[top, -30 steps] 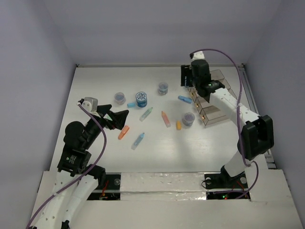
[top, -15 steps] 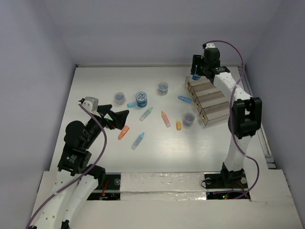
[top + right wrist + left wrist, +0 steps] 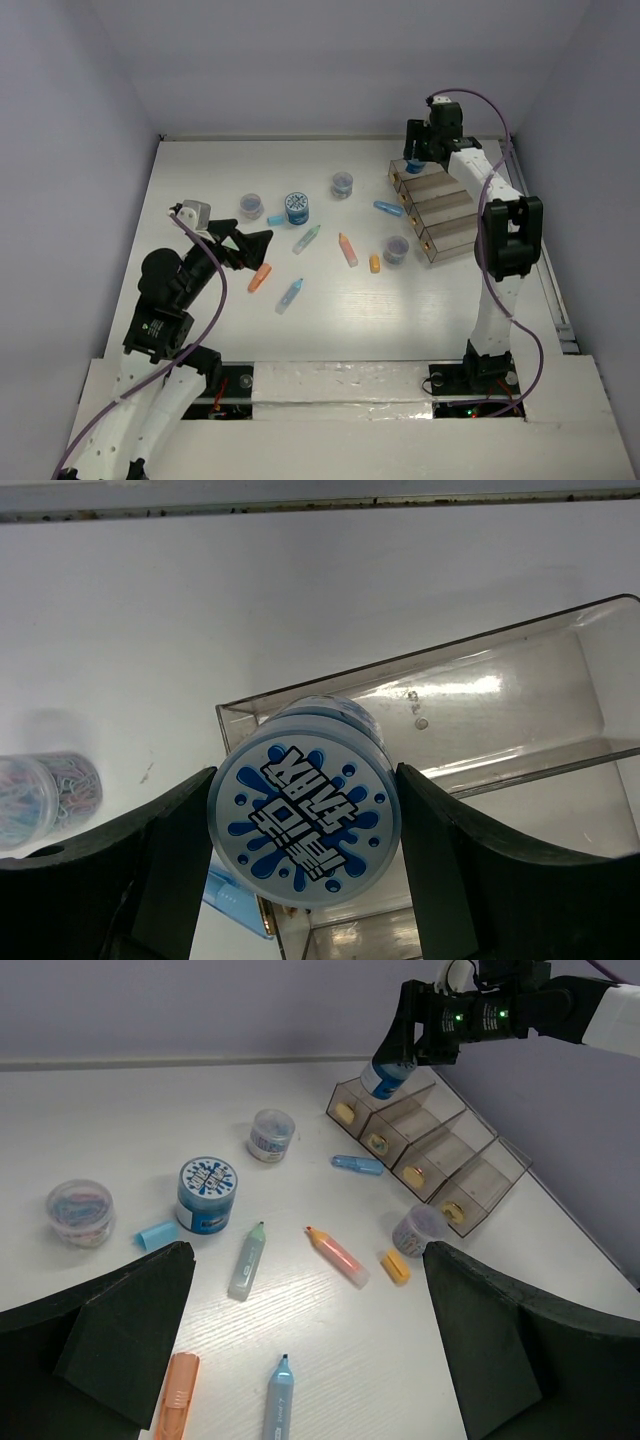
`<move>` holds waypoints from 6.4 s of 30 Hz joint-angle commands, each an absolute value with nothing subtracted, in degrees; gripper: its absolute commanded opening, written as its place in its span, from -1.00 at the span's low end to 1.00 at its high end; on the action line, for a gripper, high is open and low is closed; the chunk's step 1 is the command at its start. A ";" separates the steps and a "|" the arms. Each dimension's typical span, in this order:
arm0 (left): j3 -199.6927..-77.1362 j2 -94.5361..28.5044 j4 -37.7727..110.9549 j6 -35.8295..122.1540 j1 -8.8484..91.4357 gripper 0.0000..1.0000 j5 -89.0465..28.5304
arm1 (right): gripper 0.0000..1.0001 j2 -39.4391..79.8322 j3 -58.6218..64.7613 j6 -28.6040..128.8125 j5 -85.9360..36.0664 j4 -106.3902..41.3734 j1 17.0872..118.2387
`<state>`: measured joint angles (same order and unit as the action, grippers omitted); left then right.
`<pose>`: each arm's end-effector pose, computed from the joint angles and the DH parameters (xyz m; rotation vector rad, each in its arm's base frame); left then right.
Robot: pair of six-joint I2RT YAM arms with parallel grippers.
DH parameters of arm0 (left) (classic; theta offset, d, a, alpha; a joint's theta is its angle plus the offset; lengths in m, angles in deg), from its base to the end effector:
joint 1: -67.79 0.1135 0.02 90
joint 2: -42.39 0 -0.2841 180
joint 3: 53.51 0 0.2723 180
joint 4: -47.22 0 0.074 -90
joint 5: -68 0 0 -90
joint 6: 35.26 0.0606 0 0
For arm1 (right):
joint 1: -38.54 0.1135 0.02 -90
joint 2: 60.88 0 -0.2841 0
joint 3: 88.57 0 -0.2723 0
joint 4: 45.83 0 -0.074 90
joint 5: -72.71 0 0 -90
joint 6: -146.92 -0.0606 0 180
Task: Sort the stationery into containers
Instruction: Place the stationery in the storage box, then pick up the stationery from the center of the board, then place the stationery in the storage box, then pick up the pen from the center of the board.
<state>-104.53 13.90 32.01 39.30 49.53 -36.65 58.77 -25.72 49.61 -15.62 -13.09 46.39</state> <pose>0.1408 -0.0626 0.3703 0.2502 1.4603 -0.6634 0.5377 0.0723 0.2709 0.0062 2.1880 0.1179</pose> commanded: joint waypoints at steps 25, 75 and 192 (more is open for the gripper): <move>-105.88 14.18 34.14 39.98 50.21 0.98 -37.73 | 0.57 61.55 -29.49 49.97 -19.76 -13.24 45.48; -105.53 18.22 35.72 39.80 50.21 0.98 -38.43 | 0.92 73.85 -40.48 52.00 -21.25 -9.37 79.05; -106.76 -5.33 35.54 35.49 47.23 0.06 -35.89 | 0.05 10.41 29.99 28.71 -29.16 -45.68 62.97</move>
